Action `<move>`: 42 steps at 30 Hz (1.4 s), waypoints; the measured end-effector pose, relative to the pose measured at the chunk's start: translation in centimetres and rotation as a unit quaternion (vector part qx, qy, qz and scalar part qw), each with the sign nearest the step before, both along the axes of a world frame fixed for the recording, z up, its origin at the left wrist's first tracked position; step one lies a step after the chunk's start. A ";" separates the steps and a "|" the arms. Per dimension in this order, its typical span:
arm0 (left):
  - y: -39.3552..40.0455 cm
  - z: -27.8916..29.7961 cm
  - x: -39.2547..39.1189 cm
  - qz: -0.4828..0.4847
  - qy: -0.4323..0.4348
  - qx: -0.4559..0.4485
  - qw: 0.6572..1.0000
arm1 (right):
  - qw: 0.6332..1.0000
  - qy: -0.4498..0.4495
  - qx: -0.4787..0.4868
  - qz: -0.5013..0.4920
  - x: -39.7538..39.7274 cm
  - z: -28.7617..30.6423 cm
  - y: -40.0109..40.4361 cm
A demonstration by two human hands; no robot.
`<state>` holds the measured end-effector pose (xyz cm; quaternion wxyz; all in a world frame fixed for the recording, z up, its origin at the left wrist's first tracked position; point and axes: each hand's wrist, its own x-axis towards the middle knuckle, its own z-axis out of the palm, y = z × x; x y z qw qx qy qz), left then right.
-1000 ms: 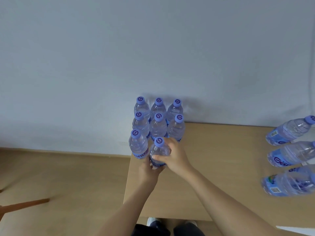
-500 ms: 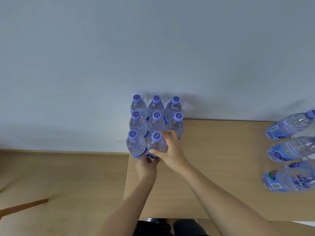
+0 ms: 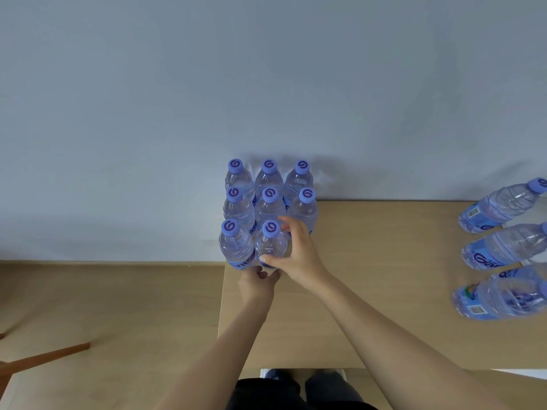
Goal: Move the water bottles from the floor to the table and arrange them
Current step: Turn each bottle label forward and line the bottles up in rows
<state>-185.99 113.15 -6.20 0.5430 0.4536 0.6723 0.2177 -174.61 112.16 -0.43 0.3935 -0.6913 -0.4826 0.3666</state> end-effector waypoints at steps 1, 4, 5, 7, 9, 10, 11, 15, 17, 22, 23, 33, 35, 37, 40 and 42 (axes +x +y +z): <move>-0.2 0.1 0.1 -0.013 0.006 -0.015 1.000 | 1.000 0.000 -0.003 -0.001 0.1 -0.2 -0.2; -1.3 0.6 0.9 -0.049 -0.010 -0.041 0.998 | 1.000 -0.011 -0.008 -0.019 1.0 -0.2 -1.5; -1.6 1.0 1.3 -0.061 -0.014 -0.037 0.997 | 0.999 -0.015 -0.009 -0.030 1.5 -0.1 -2.0; -2.0 1.5 2.3 -0.095 -0.018 -0.026 0.995 | 0.999 -0.017 -0.005 -0.048 2.7 0.3 -3.1; -2.7 2.2 3.7 -0.122 -0.021 -0.017 0.992 | 0.997 -0.025 0.010 -0.067 4.3 0.7 -4.4; -3.2 2.7 4.6 -0.131 -0.024 -0.013 0.991 | 0.996 -0.033 0.017 -0.078 5.3 0.9 -5.1; -3.7 3.0 5.5 -0.140 -0.026 -0.008 0.990 | 0.995 -0.043 0.022 -0.089 6.4 1.3 -5.8; -6.5 4.1 10.2 -0.184 -0.050 0.007 0.982 | 0.988 -0.062 0.041 -0.136 11.8 3.0 -9.0; -8.1 4.6 13.0 -0.209 -0.060 0.014 0.976 | 0.984 -0.060 0.051 -0.158 14.6 3.9 -10.7; -11.9 6.1 19.8 -0.298 -0.060 0.044 0.952 | 0.976 -0.077 0.078 -0.190 20.7 6.3 -14.6; -12.5 6.3 20.9 -0.311 -0.061 0.048 0.947 | 0.975 -0.081 0.080 -0.191 21.8 6.9 -15.4; -17.9 6.1 29.5 -0.389 -0.061 0.036 0.918 | 0.971 -0.080 0.034 -0.224 30.7 7.6 -23.0; -18.5 5.9 30.5 -0.395 -0.058 0.032 0.916 | 0.973 -0.060 0.010 -0.221 31.7 6.9 -24.1; -18.9 5.4 31.2 -0.398 -0.058 0.034 0.915 | 0.975 -0.029 -0.021 -0.218 32.2 5.9 -25.0; -19.1 4.9 31.8 -0.390 -0.060 0.035 0.918 | 0.977 0.020 -0.045 -0.209 32.2 5.2 -26.1; -19.1 4.5 32.1 -0.382 -0.057 0.034 0.922 | 0.978 0.054 -0.047 -0.196 32.2 4.9 -26.8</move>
